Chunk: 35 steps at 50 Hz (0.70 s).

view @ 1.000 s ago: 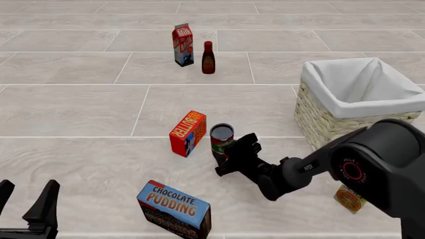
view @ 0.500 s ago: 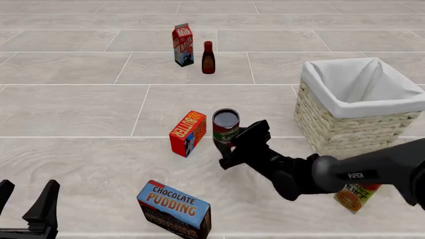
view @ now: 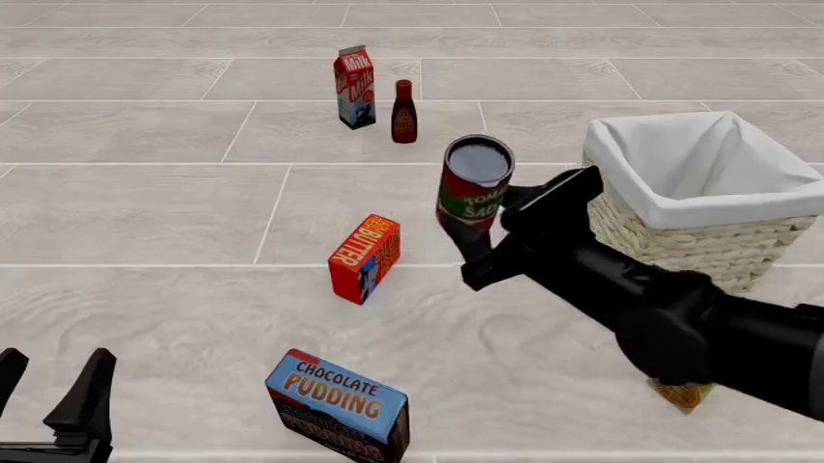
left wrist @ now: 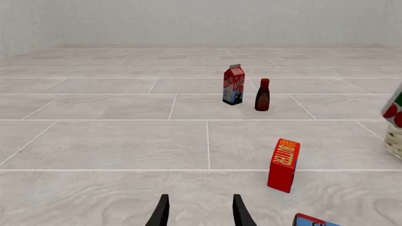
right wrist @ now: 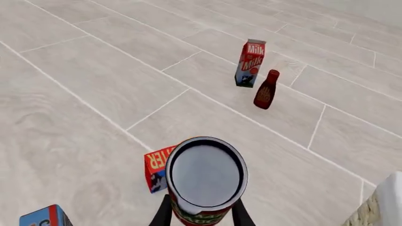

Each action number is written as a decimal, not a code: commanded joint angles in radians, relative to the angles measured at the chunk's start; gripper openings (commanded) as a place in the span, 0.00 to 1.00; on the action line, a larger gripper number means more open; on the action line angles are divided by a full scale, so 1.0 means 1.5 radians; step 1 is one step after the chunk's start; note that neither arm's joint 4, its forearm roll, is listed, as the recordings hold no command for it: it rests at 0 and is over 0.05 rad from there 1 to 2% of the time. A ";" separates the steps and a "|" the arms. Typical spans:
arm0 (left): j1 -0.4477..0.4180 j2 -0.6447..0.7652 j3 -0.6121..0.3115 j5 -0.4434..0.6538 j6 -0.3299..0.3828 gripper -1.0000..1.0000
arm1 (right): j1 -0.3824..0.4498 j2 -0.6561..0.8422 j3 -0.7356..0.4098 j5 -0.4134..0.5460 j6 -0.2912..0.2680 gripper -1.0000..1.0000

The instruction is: Pick the tomato sauce and place it in the basket.

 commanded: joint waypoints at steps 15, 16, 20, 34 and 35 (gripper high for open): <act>0.000 0.000 0.000 0.000 0.000 1.00 | -0.042 -0.173 -0.056 0.170 -0.022 0.00; 0.000 0.000 0.000 0.000 0.000 1.00 | -0.044 -0.175 -0.057 0.174 -0.022 0.00; 0.000 0.000 0.000 0.000 0.000 1.00 | -0.052 -0.183 -0.064 0.187 -0.026 0.00; 0.000 0.000 0.000 0.000 0.000 1.00 | -0.118 -0.204 -0.110 0.232 -0.032 0.00; 0.000 0.000 0.000 0.000 0.000 1.00 | -0.122 -0.204 -0.113 0.235 -0.033 0.00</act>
